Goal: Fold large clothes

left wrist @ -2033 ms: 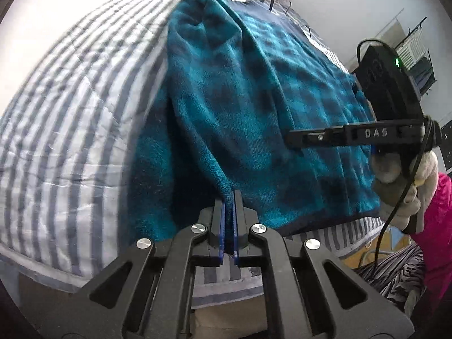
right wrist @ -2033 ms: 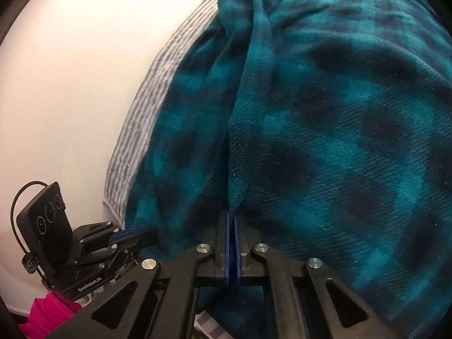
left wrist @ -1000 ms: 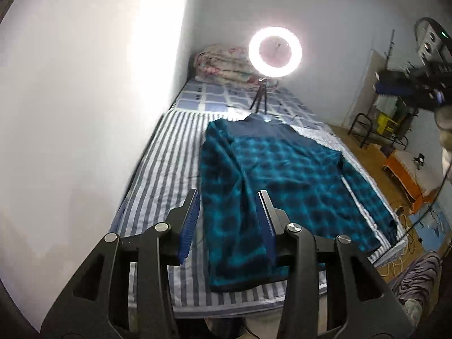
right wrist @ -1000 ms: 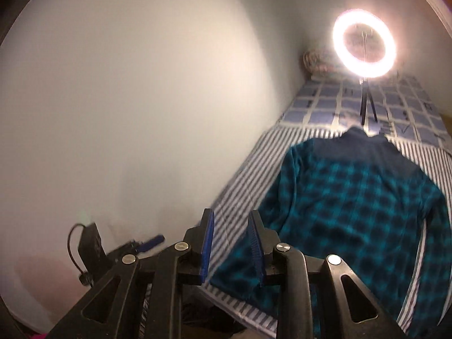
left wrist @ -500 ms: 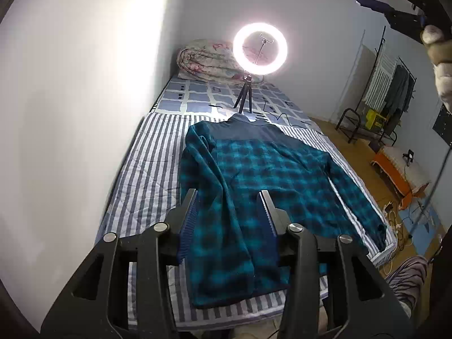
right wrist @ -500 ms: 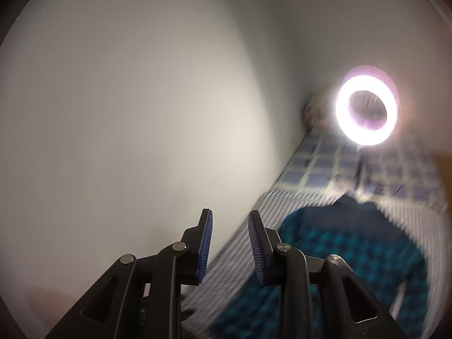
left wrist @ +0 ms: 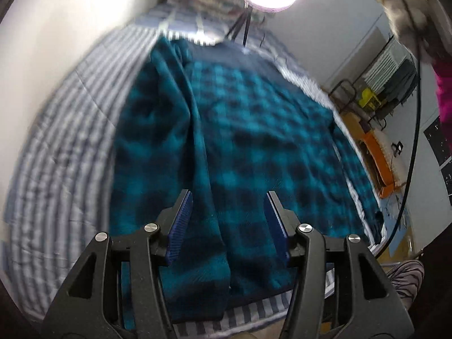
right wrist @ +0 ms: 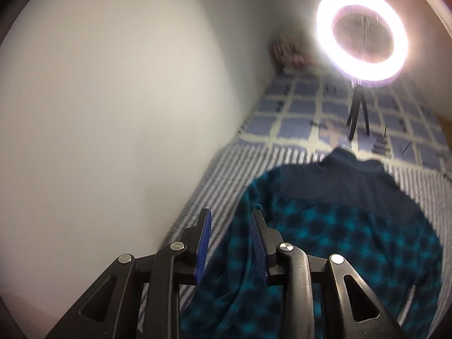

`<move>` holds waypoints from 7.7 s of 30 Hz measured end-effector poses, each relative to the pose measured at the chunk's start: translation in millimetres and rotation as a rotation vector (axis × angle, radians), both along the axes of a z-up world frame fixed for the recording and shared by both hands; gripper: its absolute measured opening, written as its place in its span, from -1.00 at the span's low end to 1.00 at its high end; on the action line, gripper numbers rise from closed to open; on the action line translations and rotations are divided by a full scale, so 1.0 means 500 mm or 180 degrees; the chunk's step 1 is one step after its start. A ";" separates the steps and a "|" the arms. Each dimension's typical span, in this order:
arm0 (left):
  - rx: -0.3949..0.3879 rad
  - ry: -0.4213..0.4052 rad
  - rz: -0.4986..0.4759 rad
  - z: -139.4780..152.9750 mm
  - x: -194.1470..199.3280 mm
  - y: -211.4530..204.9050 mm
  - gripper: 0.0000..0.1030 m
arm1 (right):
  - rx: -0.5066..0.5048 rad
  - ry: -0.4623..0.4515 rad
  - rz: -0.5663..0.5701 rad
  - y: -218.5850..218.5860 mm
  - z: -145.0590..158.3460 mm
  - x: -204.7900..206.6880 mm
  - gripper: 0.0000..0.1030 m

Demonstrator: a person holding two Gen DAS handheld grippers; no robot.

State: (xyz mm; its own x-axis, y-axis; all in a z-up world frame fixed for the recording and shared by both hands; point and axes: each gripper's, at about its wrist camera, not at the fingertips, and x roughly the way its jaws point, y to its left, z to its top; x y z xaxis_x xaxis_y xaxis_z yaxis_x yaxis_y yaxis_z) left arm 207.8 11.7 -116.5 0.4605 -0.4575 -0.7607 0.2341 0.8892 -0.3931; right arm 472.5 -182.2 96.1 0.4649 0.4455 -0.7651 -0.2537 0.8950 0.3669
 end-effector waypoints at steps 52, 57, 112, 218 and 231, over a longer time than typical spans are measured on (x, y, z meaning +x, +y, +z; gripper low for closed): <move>0.0281 0.0146 -0.0010 -0.129 -0.083 0.014 0.19 | -0.0321 0.0388 0.0407 0.009 -0.373 0.134 -0.48; 0.0171 0.0099 0.0015 -0.119 -0.062 0.002 0.19 | -0.0526 0.0540 0.0720 0.057 -0.416 0.041 -0.49; -0.0291 0.0649 0.0570 -0.186 -0.084 0.124 -0.76 | -0.0493 0.0635 0.1028 0.108 -0.444 -0.188 -0.45; 0.0354 0.0027 -0.0811 -0.146 -0.150 -0.280 -0.38 | 0.0063 0.0584 0.0060 -0.279 -0.433 -0.427 -0.32; 0.0420 -0.0076 -0.1025 -0.130 -0.171 -0.316 -0.86 | -0.0210 0.0524 -0.0007 -0.276 -0.454 -0.439 -0.99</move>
State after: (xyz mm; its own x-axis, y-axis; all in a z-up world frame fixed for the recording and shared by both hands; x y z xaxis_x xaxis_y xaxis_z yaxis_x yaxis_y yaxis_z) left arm 122.5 -146.3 -181.7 0.3269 -0.4808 -0.8136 0.5187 0.8109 -0.2708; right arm 252.9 -320.0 -130.8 0.3318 0.3910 -0.8585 -0.1931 0.9190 0.3439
